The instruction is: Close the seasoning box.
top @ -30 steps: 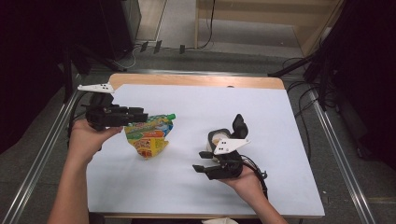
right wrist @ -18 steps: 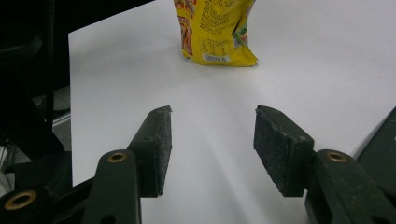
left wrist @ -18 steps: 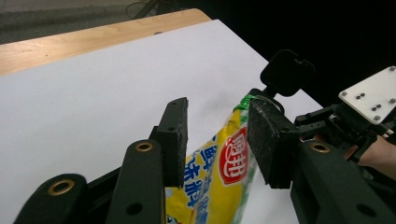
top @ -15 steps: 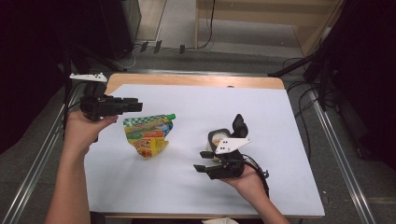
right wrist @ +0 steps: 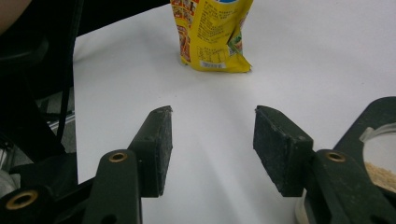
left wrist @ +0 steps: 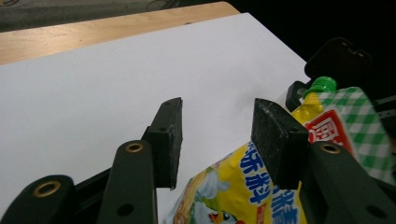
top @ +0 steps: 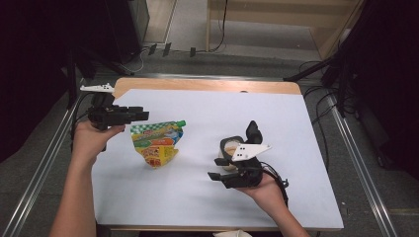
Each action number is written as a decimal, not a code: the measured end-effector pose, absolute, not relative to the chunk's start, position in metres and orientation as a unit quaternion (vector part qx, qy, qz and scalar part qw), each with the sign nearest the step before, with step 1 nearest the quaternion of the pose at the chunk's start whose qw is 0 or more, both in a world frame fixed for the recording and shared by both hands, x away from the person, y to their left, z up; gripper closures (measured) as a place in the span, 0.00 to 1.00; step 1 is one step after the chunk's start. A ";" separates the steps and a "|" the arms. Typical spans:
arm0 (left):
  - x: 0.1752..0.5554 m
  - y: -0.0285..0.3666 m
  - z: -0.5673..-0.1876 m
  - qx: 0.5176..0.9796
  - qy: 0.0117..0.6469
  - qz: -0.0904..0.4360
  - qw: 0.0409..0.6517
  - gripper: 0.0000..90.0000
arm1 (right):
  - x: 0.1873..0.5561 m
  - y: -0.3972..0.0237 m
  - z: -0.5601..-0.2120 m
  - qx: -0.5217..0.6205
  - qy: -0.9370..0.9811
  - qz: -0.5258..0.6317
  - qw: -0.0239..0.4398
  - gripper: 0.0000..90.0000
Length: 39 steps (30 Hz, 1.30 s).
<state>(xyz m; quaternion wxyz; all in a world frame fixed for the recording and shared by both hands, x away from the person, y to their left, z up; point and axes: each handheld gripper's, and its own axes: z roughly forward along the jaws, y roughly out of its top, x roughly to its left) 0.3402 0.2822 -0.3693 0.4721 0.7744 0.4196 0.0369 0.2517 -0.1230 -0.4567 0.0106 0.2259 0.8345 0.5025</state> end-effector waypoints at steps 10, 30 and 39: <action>0.344 0.283 -0.392 0.780 0.426 0.057 0.456 0.60 | 0.255 -0.136 -0.448 0.247 0.828 0.504 0.018 0.59; 0.347 0.283 -0.410 0.771 0.448 0.038 0.451 0.55 | 0.267 -0.176 -0.422 0.293 0.818 0.495 0.025 0.93; 0.346 0.284 -0.411 0.770 0.450 0.039 0.450 0.55 | 0.270 -0.197 -0.412 0.305 0.818 0.487 0.029 1.00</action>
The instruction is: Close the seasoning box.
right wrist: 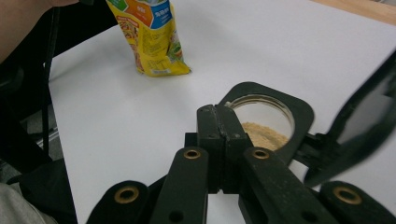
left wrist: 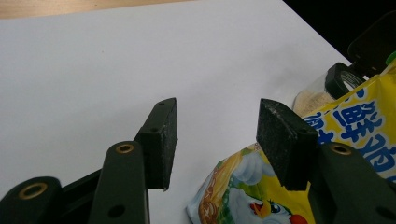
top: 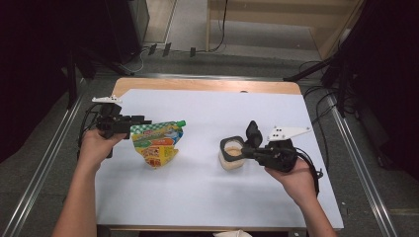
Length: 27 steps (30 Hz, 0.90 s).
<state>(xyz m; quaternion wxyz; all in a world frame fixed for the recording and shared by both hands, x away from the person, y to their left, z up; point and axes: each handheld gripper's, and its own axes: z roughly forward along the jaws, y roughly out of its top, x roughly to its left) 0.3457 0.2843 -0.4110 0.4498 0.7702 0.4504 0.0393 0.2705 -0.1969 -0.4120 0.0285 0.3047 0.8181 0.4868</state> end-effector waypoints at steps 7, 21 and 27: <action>0.345 0.284 -0.411 0.771 0.450 0.041 0.449 0.53 | 0.272 -0.216 -0.411 0.310 0.822 0.477 0.034 1.00; 0.346 0.287 -0.415 0.779 0.438 0.062 0.445 0.56 | 0.282 -0.246 -0.422 0.348 0.815 0.461 0.042 1.00; 0.347 0.288 -0.419 0.781 0.435 0.068 0.442 0.56 | 0.288 -0.250 -0.428 0.366 0.808 0.460 0.048 1.00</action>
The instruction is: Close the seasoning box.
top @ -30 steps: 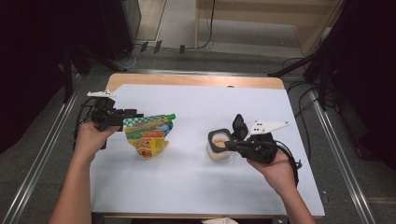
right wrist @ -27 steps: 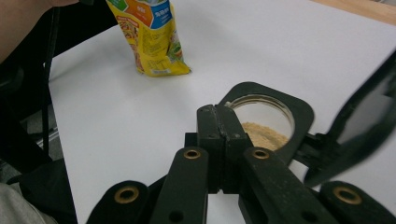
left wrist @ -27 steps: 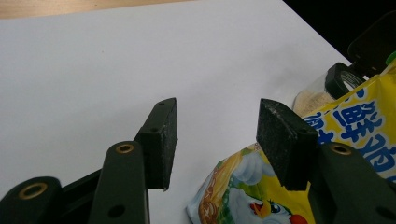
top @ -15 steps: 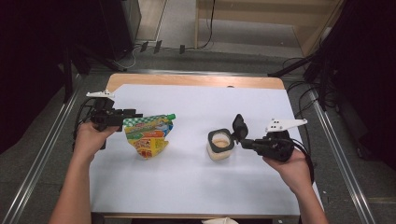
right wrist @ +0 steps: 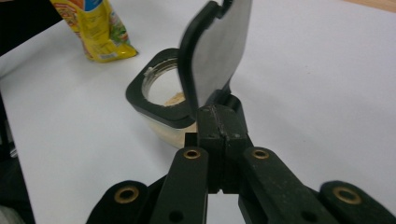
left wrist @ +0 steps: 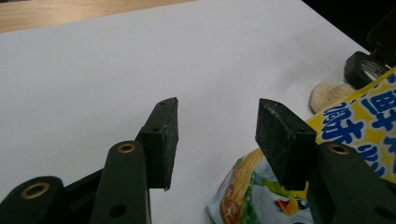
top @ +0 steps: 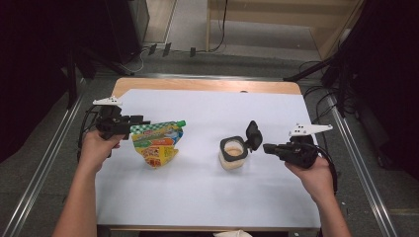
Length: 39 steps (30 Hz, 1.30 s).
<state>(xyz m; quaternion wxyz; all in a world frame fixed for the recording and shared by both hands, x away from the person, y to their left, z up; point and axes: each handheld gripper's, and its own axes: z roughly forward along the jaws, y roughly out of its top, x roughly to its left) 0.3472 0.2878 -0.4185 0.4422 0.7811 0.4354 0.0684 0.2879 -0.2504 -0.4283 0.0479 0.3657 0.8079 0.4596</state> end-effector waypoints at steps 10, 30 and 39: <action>0.348 0.292 -0.421 0.780 0.439 0.085 0.437 0.57 | 0.297 -0.247 -0.433 0.385 0.792 0.469 0.058 1.00; 0.347 0.294 -0.423 0.777 0.453 0.084 0.429 0.47 | 0.296 -0.231 -0.434 0.380 0.792 0.474 0.063 1.00; 0.346 0.298 -0.423 0.780 0.430 0.059 0.451 0.32 | 0.294 -0.225 -0.434 0.373 0.793 0.478 0.056 1.00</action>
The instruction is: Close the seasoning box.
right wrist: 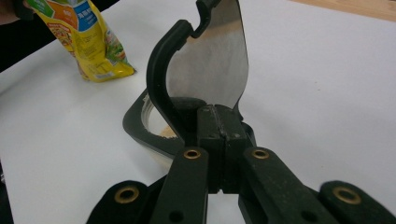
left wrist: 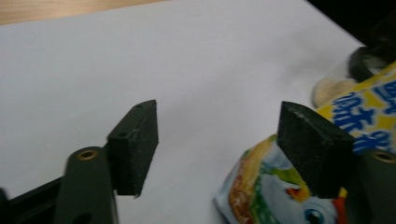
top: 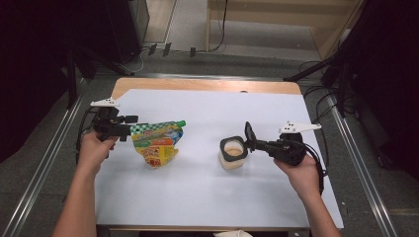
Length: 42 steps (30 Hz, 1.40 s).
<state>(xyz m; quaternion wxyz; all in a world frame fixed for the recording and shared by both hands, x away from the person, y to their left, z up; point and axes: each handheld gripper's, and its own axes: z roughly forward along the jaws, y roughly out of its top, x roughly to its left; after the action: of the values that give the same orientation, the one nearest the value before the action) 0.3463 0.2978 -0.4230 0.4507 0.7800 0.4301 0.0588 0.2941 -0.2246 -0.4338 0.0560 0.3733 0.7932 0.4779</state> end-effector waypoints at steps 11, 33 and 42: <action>0.346 0.299 -0.423 0.778 0.439 0.061 0.446 0.33 | 0.293 -0.217 -0.435 0.366 0.790 0.489 0.042 1.00; 0.346 0.299 -0.424 0.778 0.441 0.051 0.443 0.32 | 0.293 -0.196 -0.447 0.350 0.809 0.472 0.018 1.00; 0.346 0.299 -0.425 0.780 0.441 0.051 0.441 0.32 | 0.293 -0.197 -0.446 0.348 0.805 0.479 0.019 0.97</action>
<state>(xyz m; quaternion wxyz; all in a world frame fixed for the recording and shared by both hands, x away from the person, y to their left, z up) 0.3464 0.2988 -0.4250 0.4412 0.7799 0.4410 0.0509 0.2926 -0.1974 -0.4461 0.0193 0.3481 0.8054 0.4794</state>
